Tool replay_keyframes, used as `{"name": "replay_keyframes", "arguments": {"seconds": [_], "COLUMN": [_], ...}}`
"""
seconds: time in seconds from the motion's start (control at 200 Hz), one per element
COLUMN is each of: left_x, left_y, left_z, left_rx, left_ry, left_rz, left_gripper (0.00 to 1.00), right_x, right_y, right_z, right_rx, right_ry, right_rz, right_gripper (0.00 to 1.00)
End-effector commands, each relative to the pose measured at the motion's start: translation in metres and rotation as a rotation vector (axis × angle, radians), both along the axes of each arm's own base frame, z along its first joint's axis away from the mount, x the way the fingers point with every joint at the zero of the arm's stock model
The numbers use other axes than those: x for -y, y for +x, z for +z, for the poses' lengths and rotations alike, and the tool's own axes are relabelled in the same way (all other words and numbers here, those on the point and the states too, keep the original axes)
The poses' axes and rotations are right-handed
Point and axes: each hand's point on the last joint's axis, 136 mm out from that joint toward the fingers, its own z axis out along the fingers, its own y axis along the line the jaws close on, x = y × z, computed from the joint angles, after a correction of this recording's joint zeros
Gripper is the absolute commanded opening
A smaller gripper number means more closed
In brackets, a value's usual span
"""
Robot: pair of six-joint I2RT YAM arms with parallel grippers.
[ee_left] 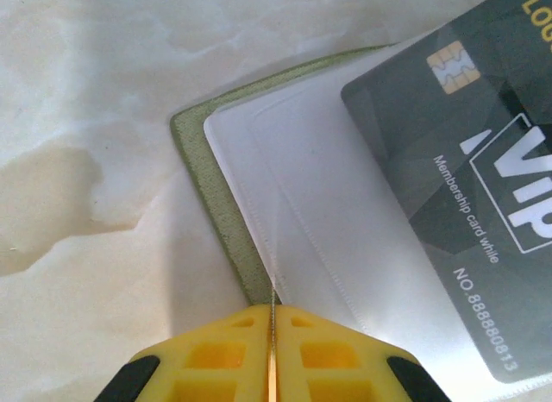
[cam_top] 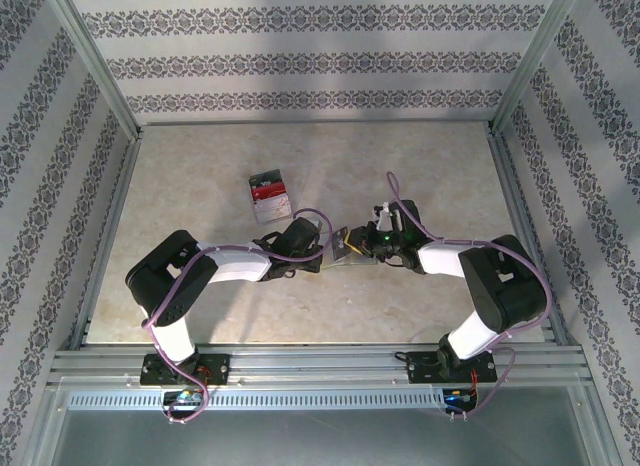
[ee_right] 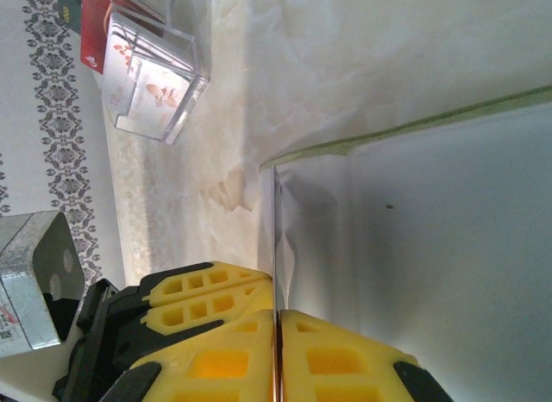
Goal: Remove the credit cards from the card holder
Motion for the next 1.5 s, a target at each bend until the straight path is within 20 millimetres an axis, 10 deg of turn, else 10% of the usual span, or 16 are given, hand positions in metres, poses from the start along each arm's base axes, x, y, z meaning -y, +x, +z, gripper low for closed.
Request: {"name": "replay_keyframes", "arguments": {"seconds": [0.0, 0.635, 1.144, 1.494], "left_x": [0.000, 0.002, 0.024, 0.034], "left_y": [-0.005, 0.000, 0.005, -0.029], "left_z": [-0.008, 0.015, 0.140, 0.191], "left_rx": [-0.016, 0.033, 0.254, 0.328], "left_ry": [0.027, 0.027, -0.011, -0.127], "left_rz": [-0.002, -0.028, -0.349, -0.668], "left_gripper": [0.09, 0.22, 0.63, 0.66], "right_x": [0.004, 0.040, 0.028, 0.010], "right_y": [0.002, -0.007, -0.035, -0.064], "right_z": [0.008, 0.015, 0.101, 0.141], "right_rx": [0.037, 0.100, 0.411, 0.565], "right_ry": [0.010, -0.142, -0.179, -0.088], "right_rz": [-0.008, -0.028, 0.246, 0.409], "right_gripper": [0.09, 0.05, 0.04, 0.05]}}
